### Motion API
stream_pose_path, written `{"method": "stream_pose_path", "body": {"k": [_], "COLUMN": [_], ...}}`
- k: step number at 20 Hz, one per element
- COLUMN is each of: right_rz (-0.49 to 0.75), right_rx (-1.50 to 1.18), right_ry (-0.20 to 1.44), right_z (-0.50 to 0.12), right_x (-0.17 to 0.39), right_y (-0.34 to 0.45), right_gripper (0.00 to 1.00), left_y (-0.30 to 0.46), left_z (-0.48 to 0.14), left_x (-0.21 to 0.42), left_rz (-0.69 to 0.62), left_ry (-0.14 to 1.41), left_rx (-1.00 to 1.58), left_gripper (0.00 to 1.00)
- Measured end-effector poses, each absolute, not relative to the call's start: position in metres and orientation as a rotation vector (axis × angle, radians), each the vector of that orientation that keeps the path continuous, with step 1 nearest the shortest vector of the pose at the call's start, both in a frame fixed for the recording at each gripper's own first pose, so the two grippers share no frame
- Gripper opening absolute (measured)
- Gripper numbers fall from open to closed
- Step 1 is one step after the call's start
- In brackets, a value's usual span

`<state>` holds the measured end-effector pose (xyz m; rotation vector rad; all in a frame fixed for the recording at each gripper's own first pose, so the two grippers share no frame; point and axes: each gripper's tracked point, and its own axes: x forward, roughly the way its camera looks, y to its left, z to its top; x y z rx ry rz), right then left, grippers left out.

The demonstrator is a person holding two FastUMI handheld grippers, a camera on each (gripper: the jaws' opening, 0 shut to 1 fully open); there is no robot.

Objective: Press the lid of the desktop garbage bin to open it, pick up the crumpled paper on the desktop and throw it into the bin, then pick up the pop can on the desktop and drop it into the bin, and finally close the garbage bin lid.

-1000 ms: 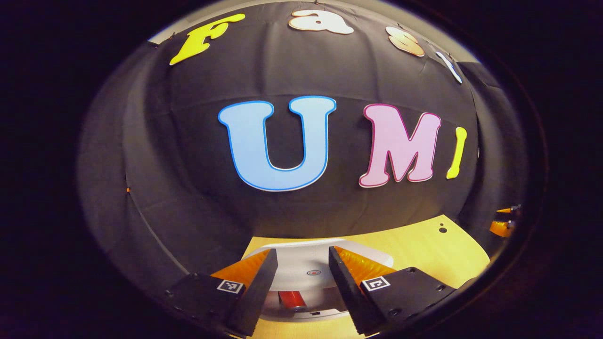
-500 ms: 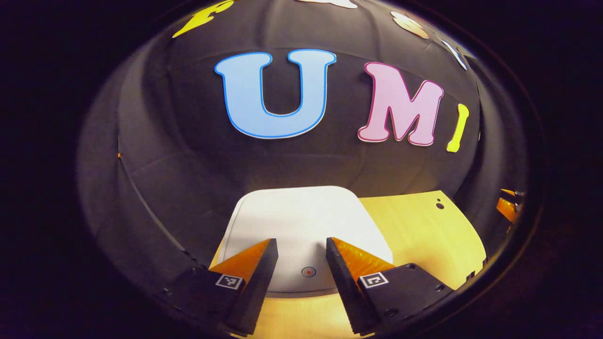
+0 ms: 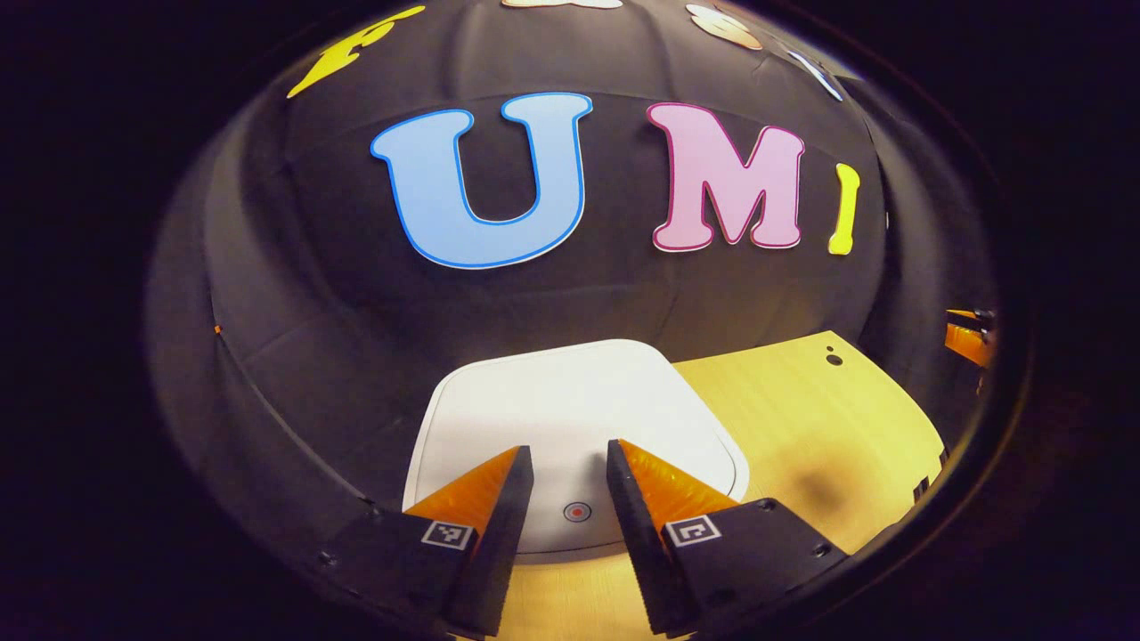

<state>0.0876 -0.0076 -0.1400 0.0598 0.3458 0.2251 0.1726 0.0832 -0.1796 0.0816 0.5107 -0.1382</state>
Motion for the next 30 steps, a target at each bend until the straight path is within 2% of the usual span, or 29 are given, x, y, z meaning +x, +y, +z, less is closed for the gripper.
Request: {"method": "stream_pose_path", "body": {"k": [4, 5, 6, 16, 30], "right_rz": [0.26, 0.265, 0.27, 0.272, 0.177], "right_rx": [0.034, 0.023, 0.014, 0.027, 0.04], "right_ry": [0.338, 0.336, 0.329, 0.259, 0.186], "right_z": [-0.131, -0.129, -0.125, -0.081, -0.036], "right_x": [0.081, 0.079, 0.078, 0.052, -0.033], "right_y": [0.004, 0.005, 0.006, 0.018, 0.042], "right_gripper": [0.93, 0.93, 0.93, 0.93, 0.96], "left_y": [0.084, 0.082, 0.077, 0.006, -0.034], "left_z": [-0.175, -0.172, -0.162, -0.071, -0.034], "left_x": [0.171, 0.171, 0.172, 0.135, 0.007], "left_rz": [-0.134, -0.127, -0.123, -0.17, -0.308], "left_ry": [0.456, 0.451, 0.419, 0.151, 0.027], "left_rx": [0.099, 0.121, 0.131, 0.074, -0.011], "left_gripper": [0.66, 0.8, 0.84, 0.93, 0.93]}}
